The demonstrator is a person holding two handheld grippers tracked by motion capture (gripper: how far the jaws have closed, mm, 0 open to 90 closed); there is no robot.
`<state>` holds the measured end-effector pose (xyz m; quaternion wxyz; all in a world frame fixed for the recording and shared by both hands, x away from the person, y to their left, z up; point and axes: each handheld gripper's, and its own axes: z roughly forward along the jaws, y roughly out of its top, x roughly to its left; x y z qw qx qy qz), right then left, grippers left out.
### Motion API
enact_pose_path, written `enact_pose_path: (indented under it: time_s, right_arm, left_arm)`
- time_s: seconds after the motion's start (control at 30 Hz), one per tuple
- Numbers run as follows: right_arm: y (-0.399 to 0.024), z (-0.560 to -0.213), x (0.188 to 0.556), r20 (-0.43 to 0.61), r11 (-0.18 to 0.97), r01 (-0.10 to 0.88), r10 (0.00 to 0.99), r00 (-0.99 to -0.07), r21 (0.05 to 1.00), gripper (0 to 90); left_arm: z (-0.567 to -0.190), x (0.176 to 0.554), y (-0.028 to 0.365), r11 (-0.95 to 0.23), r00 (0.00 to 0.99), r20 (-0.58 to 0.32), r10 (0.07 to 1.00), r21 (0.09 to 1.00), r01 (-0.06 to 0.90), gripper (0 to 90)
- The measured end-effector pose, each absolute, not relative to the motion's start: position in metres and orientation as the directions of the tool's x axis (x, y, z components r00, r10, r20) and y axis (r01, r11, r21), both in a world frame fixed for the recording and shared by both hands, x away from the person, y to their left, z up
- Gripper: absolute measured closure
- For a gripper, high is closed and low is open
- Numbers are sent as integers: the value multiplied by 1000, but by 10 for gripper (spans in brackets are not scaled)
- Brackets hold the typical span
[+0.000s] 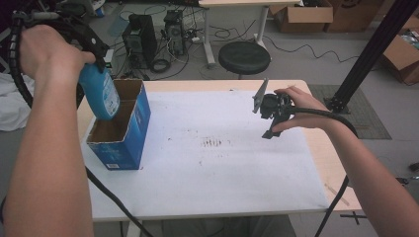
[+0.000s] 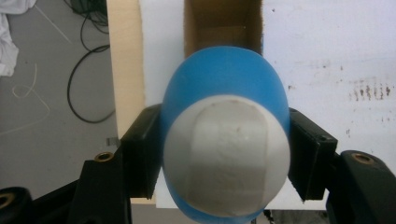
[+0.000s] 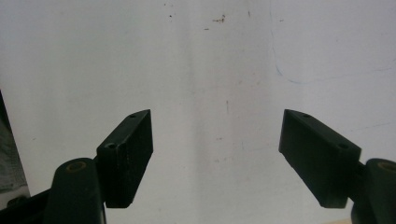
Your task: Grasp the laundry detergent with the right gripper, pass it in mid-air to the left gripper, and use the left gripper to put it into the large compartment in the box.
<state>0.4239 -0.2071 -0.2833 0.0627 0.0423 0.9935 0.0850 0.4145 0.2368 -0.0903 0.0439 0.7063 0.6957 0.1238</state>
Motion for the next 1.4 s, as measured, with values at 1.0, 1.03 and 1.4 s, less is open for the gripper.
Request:
enact_pose_path:
  time_s: [1.0, 1.03, 1.4]
  right_arm:
    - [-192, -290, 426, -121, 985, 52, 73, -990, 165, 260]
    - [-192, -290, 426, -121, 985, 50, 71, -990, 166, 260]
    - [-193, -290, 427, -118, 984, 59, 79, -990, 166, 260]
  left_arm:
    - [-198, 430, 246, -23, 18, 54, 998, 94, 995, 388]
    - [-201, 431, 246, -23, 18, 54, 998, 87, 996, 388]
    - [-233, 433, 243, -26, 23, 61, 998, 49, 998, 388]
